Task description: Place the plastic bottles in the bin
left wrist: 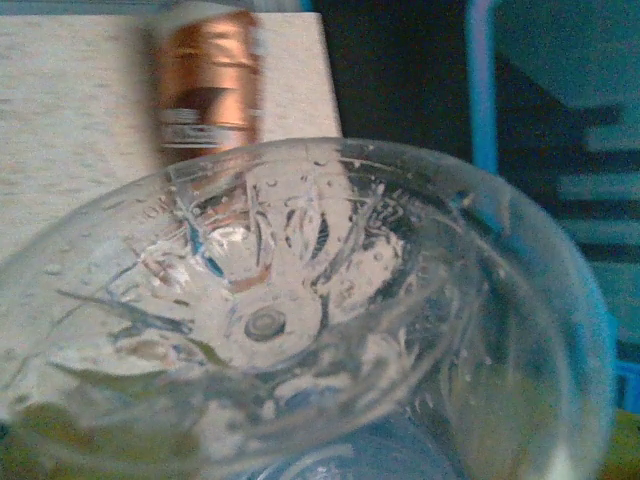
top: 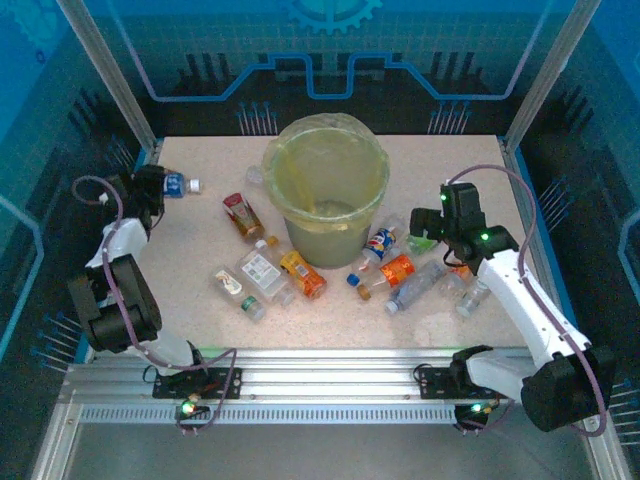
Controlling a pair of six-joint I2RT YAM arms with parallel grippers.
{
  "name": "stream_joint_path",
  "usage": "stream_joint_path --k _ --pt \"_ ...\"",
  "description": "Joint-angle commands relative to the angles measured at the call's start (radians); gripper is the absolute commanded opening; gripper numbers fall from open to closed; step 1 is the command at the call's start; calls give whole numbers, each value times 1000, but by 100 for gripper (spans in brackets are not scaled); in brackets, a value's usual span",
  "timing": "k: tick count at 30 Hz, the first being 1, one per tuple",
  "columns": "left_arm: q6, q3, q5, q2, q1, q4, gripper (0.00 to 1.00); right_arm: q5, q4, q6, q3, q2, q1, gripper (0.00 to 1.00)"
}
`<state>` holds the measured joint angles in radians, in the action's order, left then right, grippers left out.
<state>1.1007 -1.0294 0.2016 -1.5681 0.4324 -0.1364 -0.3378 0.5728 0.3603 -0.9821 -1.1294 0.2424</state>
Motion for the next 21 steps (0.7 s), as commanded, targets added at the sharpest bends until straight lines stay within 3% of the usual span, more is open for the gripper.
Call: stream_joint_path --k 1,8,15,21 --pt "-22 -86 46 42 -64 -36 61 -20 34 38 -35 32 15 100" --pt "-131 -267 27 98 -211 3 60 -24 85 78 -39 91 15 100" --pt "-383 -523 33 114 -383 103 60 -26 163 139 -48 127 14 100" --pt "-657 -735 42 49 -601 247 61 -27 218 204 -53 150 14 100"
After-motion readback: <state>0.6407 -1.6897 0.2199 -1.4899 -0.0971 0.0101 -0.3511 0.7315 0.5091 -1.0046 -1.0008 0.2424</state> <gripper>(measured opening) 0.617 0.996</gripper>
